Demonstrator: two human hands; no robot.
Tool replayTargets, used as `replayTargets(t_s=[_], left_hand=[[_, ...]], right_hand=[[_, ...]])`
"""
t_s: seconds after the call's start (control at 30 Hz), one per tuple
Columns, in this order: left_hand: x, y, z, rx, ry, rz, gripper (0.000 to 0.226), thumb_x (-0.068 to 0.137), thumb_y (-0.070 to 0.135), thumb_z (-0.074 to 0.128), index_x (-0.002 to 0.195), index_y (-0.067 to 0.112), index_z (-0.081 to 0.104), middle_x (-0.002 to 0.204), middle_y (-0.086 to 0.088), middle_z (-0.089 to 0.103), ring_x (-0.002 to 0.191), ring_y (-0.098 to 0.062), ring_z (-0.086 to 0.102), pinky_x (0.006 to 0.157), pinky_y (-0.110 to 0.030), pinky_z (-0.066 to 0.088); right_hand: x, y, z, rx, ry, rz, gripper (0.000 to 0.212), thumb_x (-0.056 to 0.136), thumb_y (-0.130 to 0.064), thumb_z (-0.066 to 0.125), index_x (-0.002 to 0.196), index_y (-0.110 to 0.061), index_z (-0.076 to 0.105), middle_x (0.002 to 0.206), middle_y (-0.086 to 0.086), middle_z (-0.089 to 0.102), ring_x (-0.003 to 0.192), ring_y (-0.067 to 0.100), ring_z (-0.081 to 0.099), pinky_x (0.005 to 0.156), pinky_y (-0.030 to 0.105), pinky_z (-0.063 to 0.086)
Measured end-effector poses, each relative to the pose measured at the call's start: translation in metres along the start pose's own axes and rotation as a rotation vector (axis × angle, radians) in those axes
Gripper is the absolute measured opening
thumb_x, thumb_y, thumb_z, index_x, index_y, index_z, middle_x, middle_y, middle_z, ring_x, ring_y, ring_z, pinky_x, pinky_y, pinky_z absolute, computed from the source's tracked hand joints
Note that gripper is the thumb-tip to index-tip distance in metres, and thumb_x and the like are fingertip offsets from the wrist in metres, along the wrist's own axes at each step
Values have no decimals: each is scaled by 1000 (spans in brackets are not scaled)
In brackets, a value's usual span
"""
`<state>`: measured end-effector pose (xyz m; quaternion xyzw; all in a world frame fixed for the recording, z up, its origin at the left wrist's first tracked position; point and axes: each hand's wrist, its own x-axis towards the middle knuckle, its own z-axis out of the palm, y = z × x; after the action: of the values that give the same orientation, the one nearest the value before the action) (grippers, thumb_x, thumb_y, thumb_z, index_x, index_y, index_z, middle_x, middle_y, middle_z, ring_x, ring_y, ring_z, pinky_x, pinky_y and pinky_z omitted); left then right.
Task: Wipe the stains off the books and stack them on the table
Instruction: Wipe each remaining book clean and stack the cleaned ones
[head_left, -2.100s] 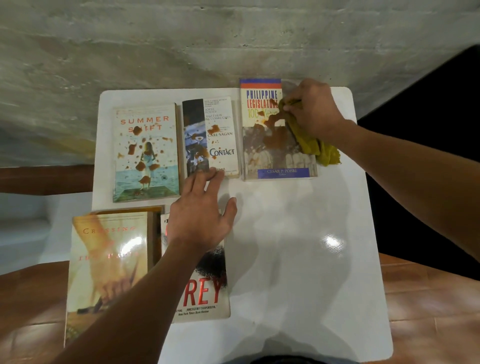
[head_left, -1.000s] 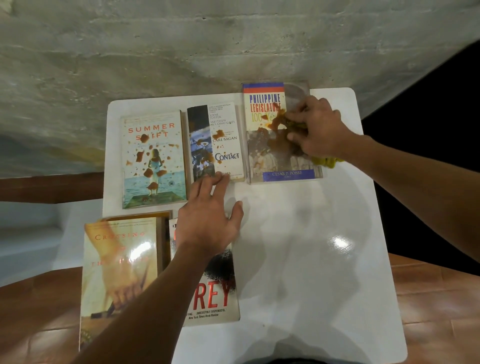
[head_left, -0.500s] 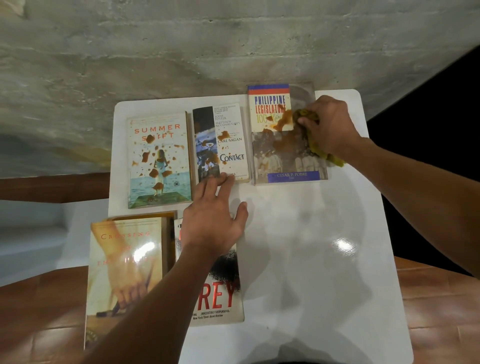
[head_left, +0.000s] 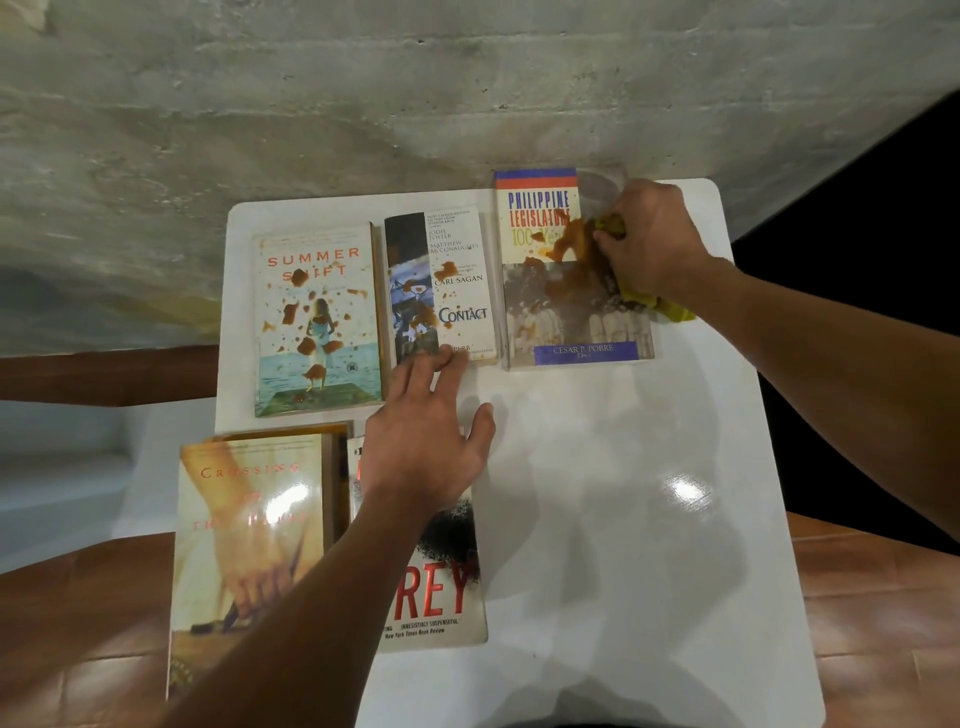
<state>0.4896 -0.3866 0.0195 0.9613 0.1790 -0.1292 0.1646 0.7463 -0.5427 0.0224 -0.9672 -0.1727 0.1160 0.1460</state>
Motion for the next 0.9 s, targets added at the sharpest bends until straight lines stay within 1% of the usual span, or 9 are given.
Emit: replayTargets(t_s=[0.13,0.27,0.4,0.5,0.6,0.67,0.77,0.83,0.9], left_hand=[[3,-2,0,0,9,11,66,98,60,37,156,30,28,157,9,31,147,-15,22,98,-41,50],[0,-1,1,-1,0,8,66,97,59,36,156,30,28,157,10,30,147,-15,21,97,-41,50],[3,-2,0,2,5,13,66,97,59,36,156,30,28,157,10,30,147,-15,21,96,-41,51],[1,-1,0,-1,-1,11,65,98,59,37,156,30,29,157,10,30,148,-15,21,97,-41,50],[1,-2,0,-5,7,13,65,98,59,37,156,30,28,158,10,30,148,-15,20,98,-42,50],[2,-3,0,-5,4,8,65,98,59,37,156,30,28,158,10,29,148,-15,20,98,-42,50],[1,-1,2,-10,3,10,65,98,58,38,156,29,29,157,10,30,148,-15,20,98,-42,50],[1,-2,2,-14,9,17,65,98,58,38,156,29,29,157,10,31,148,-15,21,98,-41,50],[1,-4,2,-15,6,15,66,98,59,38,156,29,29,157,9,30,148,-15,21,99,-41,50]], right_hand=[[-7,-2,3,-48,-71,-96,33,96,-24,65,124,-6,62,119,12,65,96,24,61,81,27,46],[-4,-2,2,15,-11,-3,33,96,-25,66,124,-8,61,120,10,65,98,24,62,83,28,46],[-3,1,4,-26,-70,-59,33,96,-25,65,125,-8,60,120,10,64,93,20,58,82,28,46],[3,1,1,-25,-24,-4,35,97,-25,65,126,-8,59,121,11,64,101,27,62,83,28,46],[0,1,2,-78,-89,-80,37,96,-22,66,129,-7,59,121,11,64,103,29,62,82,28,45],[2,2,1,-84,-99,-104,39,96,-24,66,130,-8,58,124,12,63,105,30,62,86,29,47],[4,4,1,-34,-66,-21,39,95,-27,67,130,-11,57,123,10,64,105,27,63,85,28,46],[0,2,3,-37,-95,-67,40,95,-26,67,130,-10,58,122,10,64,105,28,63,84,28,46],[-5,3,0,-50,-83,-110,36,95,-28,67,125,-9,63,122,11,65,106,29,62,87,29,46]])
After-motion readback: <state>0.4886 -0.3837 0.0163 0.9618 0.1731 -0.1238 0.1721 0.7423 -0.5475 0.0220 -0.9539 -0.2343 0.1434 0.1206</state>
